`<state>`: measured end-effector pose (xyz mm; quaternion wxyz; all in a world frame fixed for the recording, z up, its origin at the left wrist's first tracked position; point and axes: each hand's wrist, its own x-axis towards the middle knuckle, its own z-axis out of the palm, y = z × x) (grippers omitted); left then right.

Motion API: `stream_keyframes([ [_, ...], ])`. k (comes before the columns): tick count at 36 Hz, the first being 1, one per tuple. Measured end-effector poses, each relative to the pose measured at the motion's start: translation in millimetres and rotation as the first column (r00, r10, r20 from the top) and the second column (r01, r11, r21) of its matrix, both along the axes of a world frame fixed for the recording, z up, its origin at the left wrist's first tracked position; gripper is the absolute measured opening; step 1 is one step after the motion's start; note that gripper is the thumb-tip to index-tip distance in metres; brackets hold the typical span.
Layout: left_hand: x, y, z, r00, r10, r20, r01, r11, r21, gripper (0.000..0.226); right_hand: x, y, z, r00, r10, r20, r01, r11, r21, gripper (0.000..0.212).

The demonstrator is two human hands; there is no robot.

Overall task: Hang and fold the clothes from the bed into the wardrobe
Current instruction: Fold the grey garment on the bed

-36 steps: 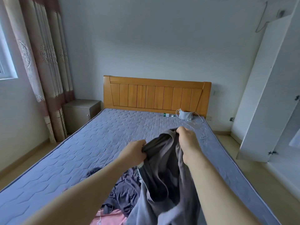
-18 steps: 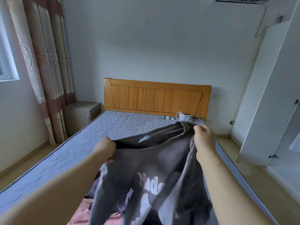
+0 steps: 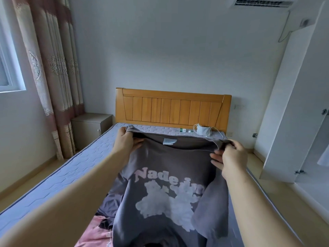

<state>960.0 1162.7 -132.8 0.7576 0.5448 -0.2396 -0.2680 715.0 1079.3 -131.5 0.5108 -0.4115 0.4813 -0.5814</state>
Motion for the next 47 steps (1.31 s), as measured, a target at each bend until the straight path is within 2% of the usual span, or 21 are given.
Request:
stream_keyframes([
  [6, -20.4, 9.0, 5.0, 0.995, 0.012, 0.096, 0.001, 0.991, -0.136, 0.018, -14.3, 24.1, -0.8, 0.987, -0.162, 0.002, 0.16, 0.971, -0.177, 0.024],
  [10, -32.2, 18.2, 16.6, 0.985, -0.023, 0.169, 0.052, 0.984, -0.169, 0.017, -26.1, 40.6, 3.3, 0.954, -0.298, -0.017, 0.282, 0.918, -0.279, 0.024],
  [16, -50.5, 42.2, 36.0, 0.975, -0.04, 0.217, 0.094, 0.965, -0.244, 0.015, -38.7, 73.4, 11.7, 0.912, -0.406, 0.057, 0.394, 0.828, -0.399, 0.022],
  [23, -72.8, 82.5, 49.5, 0.982, -0.078, 0.17, 0.129, 0.941, -0.311, 0.016, -55.8, 125.0, 28.1, 0.857, -0.493, 0.15, 0.5, 0.724, -0.476, 0.033],
  [28, -95.3, 108.1, 67.8, 0.983, -0.141, 0.117, 0.175, 0.909, -0.379, 0.02, -73.6, 162.0, 48.6, 0.816, -0.509, 0.274, 0.565, 0.601, -0.565, 0.023],
  [34, -129.2, 122.8, 92.7, 0.972, -0.219, 0.085, 0.232, 0.84, -0.491, 0.019, -106.0, 188.7, 70.8, 0.762, -0.549, 0.345, 0.617, 0.45, -0.646, 0.023],
  [40, -160.2, 105.4, 81.6, 0.956, -0.273, 0.105, 0.29, 0.847, -0.445, 0.021, -138.6, 175.6, 59.6, 0.734, -0.597, 0.324, 0.642, 0.452, -0.619, 0.031],
  [47, -191.7, 30.5, 20.7, 0.943, -0.324, 0.076, 0.332, 0.907, -0.259, 0.017, -175.2, 106.0, -9.0, 0.73, -0.658, 0.182, 0.645, 0.578, -0.5, 0.025],
])
